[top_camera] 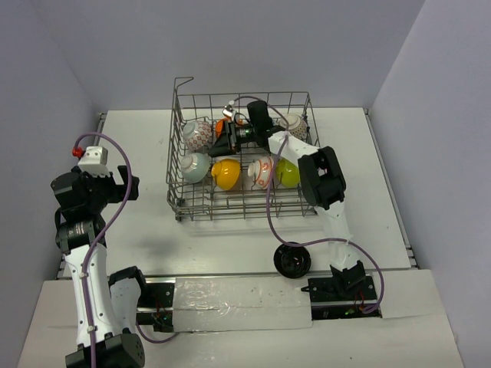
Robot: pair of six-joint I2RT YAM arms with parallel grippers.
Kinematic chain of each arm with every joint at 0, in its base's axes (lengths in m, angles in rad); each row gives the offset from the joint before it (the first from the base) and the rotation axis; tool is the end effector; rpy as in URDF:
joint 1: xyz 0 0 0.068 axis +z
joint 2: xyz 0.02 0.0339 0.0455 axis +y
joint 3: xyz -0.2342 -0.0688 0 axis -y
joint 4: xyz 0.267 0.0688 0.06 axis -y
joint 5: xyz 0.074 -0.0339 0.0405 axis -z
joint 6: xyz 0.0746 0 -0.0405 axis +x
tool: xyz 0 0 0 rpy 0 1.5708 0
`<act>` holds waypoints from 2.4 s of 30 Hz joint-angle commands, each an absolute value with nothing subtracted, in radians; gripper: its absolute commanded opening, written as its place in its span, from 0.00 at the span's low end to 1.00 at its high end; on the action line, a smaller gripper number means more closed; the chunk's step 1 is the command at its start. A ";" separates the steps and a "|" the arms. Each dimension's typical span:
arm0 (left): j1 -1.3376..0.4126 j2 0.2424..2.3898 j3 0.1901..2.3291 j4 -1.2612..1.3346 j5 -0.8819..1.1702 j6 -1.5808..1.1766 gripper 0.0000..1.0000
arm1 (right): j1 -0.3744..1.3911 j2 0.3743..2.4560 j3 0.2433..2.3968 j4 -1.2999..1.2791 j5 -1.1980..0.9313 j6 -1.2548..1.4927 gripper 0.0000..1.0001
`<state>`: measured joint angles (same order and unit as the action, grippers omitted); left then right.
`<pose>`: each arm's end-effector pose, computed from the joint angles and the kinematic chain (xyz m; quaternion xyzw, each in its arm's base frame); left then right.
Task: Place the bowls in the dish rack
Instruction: Turn the bowl upside down over the dish rack, then move the bowl to the dish rack.
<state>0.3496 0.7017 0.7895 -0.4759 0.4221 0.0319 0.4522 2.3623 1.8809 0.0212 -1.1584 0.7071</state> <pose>0.2297 0.0512 0.2941 -0.0131 0.8200 -0.0674 0.5682 0.4596 0.2992 0.1615 -0.1958 0.7421 0.6308 0.1144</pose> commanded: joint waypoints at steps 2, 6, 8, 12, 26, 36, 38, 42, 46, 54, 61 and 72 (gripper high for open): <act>0.357 0.690 0.788 -0.442 0.445 0.015 0.99 | 0.439 2.315 1.956 -0.020 -1.160 0.649 0.38; 0.357 0.692 0.790 -0.442 0.446 0.014 0.99 | 0.437 2.306 2.016 -0.118 -1.149 0.560 0.37; 0.357 0.692 0.790 -0.440 0.446 0.015 0.99 | 0.437 2.296 2.046 -0.188 -1.141 0.491 0.36; 0.359 0.690 0.788 -0.442 0.446 0.015 0.99 | 0.440 2.286 2.135 -0.355 -1.085 0.330 0.36; 0.359 0.692 0.793 -0.442 0.454 0.014 0.99 | 0.555 2.229 2.128 -0.698 -0.824 -0.080 0.36; 0.359 0.692 0.792 -0.442 0.454 0.017 0.99 | 0.615 2.236 2.123 -0.722 -0.804 -0.133 0.35; 0.359 0.695 0.792 -0.442 0.454 0.017 0.99 | 0.623 2.244 2.131 -0.736 -0.798 -0.141 0.35; 0.359 0.696 0.790 -0.440 0.454 0.017 0.99 | 0.635 2.258 2.143 -0.747 -0.790 -0.159 0.35; 0.359 0.695 0.790 -0.440 0.454 0.017 0.99 | 0.647 2.266 2.144 -0.750 -0.776 -0.172 0.35; 0.359 0.690 0.788 -0.440 0.453 0.018 0.99 | 0.681 2.292 2.148 -0.761 -0.772 -0.184 0.35; 0.360 0.692 0.790 -0.440 0.454 0.017 0.99 | 0.703 2.313 2.157 -0.764 -0.756 -0.192 0.37; 0.360 0.692 0.790 -0.443 0.454 0.018 0.99 | 0.710 2.348 2.198 -0.764 -0.713 -0.186 0.40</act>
<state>0.3542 0.7017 0.7895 -0.4759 0.4297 0.0296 0.7044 2.3314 2.1452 -0.7578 -0.7361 -0.1772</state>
